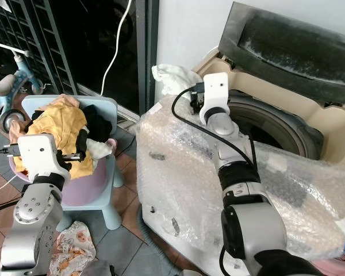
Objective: Clothes washing
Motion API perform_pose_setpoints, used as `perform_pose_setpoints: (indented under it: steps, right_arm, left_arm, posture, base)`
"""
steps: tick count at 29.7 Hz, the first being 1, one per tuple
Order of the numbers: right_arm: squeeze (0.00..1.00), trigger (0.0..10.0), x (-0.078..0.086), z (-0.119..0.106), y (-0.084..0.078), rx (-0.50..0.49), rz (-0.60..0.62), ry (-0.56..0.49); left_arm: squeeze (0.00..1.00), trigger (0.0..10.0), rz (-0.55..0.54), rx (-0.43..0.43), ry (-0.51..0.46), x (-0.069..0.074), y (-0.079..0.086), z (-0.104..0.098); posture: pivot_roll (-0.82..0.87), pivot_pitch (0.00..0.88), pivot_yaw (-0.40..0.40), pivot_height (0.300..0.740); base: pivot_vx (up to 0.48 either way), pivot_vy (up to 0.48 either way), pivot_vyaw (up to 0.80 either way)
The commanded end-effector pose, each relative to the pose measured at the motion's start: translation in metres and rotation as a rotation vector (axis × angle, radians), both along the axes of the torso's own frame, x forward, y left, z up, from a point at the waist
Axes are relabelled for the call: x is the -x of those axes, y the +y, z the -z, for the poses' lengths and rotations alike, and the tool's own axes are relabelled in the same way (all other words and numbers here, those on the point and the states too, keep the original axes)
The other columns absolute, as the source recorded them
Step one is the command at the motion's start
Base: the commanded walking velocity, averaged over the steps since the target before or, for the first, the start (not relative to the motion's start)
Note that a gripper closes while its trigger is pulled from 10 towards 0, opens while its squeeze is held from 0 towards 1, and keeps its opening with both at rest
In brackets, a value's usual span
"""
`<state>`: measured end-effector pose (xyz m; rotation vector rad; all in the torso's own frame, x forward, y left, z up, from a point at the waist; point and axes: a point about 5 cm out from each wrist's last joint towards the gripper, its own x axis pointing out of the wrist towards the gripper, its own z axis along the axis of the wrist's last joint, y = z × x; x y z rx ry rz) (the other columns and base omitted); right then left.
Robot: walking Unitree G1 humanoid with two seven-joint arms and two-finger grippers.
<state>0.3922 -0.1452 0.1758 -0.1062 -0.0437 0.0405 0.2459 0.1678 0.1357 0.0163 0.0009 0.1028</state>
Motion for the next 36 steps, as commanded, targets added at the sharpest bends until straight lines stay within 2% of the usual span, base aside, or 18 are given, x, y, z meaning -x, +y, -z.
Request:
perform_pose_setpoints:
  steps: [1,2,3,5,7,9,11,15,16,18,20,21,24,28,34,36]
  right_arm:
    - [0.0,7.6,-0.003,-0.019,-0.007,-0.013,0.049,-0.086]
    - [0.0,7.6,-0.003,-0.023,-0.008,-0.016,0.056,-0.105]
    - [0.0,10.0,-0.004,-0.026,-0.005,-0.025,0.046,-0.122]
    - [0.0,10.0,-0.004,-0.029,-0.004,-0.032,0.036,-0.131]
    - [0.0,10.0,-0.006,-0.027,0.013,-0.029,-0.049,-0.095]
    - [0.0,10.0,-0.008,-0.025,0.022,-0.007,-0.096,-0.073]
    - [0.0,10.0,-0.008,-0.027,0.028,0.023,-0.124,-0.085]
    - [0.0,10.0,-0.01,-0.026,0.032,0.012,-0.16,-0.062]
    - [0.13,8.5,-0.009,-0.024,0.032,0.004,-0.165,-0.056]
    - [0.11,9.3,-0.008,-0.019,0.035,-0.009,-0.181,-0.025]
    - [0.11,9.3,-0.008,-0.017,0.037,-0.015,-0.187,-0.012]
    - [0.0,0.0,-0.009,-0.013,0.039,-0.044,-0.177,0.02]
    - [0.0,0.0,-0.01,-0.008,0.044,-0.083,-0.162,0.064]
    - [0.0,0.0,-0.012,-0.008,0.055,-0.073,-0.17,0.09]
    - [0.0,0.0,-0.017,-0.018,0.051,-0.036,-0.148,0.086]
    - [0.0,0.0,-0.02,-0.022,0.044,-0.009,-0.118,0.092]
  left_arm:
    - [0.0,10.0,0.002,-0.007,0.0,-0.001,-0.001,0.001]
    - [0.0,10.0,0.002,-0.008,0.0,-0.001,-0.001,0.001]
    - [0.0,10.0,0.001,-0.008,0.001,-0.001,-0.001,0.001]
    - [0.0,10.0,0.0,-0.009,0.001,-0.001,-0.001,0.001]
    - [0.0,10.0,-0.001,-0.011,0.0,-0.001,-0.001,0.001]
    - [0.0,10.0,0.0,-0.012,0.0,-0.001,-0.002,0.001]
    - [0.0,10.0,0.001,-0.012,-0.001,0.0,-0.002,0.001]
    - [0.0,10.0,-0.008,-0.01,0.002,0.002,-0.002,0.001]
    - [0.0,10.0,-0.009,-0.01,0.003,0.003,-0.002,0.001]
    - [0.0,10.0,-0.016,-0.014,0.007,0.007,-0.001,0.0]
    - [0.0,10.0,-0.019,-0.015,0.009,0.009,0.0,0.0]
    - [0.0,10.0,-0.033,-0.021,0.016,0.014,0.002,0.0]
    - [0.0,10.0,-0.053,-0.029,0.024,0.021,0.005,-0.001]
    - [0.0,10.0,-0.074,-0.034,0.038,0.032,0.008,-0.001]
    - [0.0,10.0,-0.081,-0.035,0.052,0.037,0.009,0.0]
    - [0.0,10.0,-0.082,-0.035,0.053,0.036,0.009,0.0]
  posture:
    - [0.09,0.0,-0.053,0.74]
    - [0.09,0.0,-0.053,0.74]
    - [0.09,0.0,-0.053,0.74]
    - [0.09,0.0,-0.053,0.74]
    - [0.09,0.0,-0.053,0.74]
    - [0.09,0.0,-0.054,0.74]
    - [0.09,0.0,-0.058,0.74]
    - [0.1,0.0,-0.064,0.74]
    - [0.11,0.0,-0.069,0.74]
    - [0.13,0.0,-0.078,0.74]
    - [0.13,0.0,-0.078,0.74]
    - [0.17,0.0,-0.095,0.74]
    - [0.19,0.0,-0.102,0.74]
    - [0.21,0.0,-0.113,0.74]
    - [0.21,0.001,-0.117,0.74]
    - [0.2,0.003,-0.121,0.74]
  base:
    - [0.0,0.0,0.0]
    - [0.0,0.0,0.0]
    - [0.0,0.0,0.0]
    - [0.0,0.0,0.0]
    - [0.0,0.0,0.0]
    - [0.0,0.0,0.0]
    - [0.0,0.0,0.0]
    - [0.0,0.0,0.0]
    - [0.0,0.0,0.0]
    - [0.0,0.0,0.0]
    - [0.0,0.0,0.0]
    - [0.0,0.0,0.0]
    - [0.0,0.0,0.0]
    - [0.0,0.0,0.0]
    - [0.0,0.0,0.0]
    - [0.0,0.0,0.0]
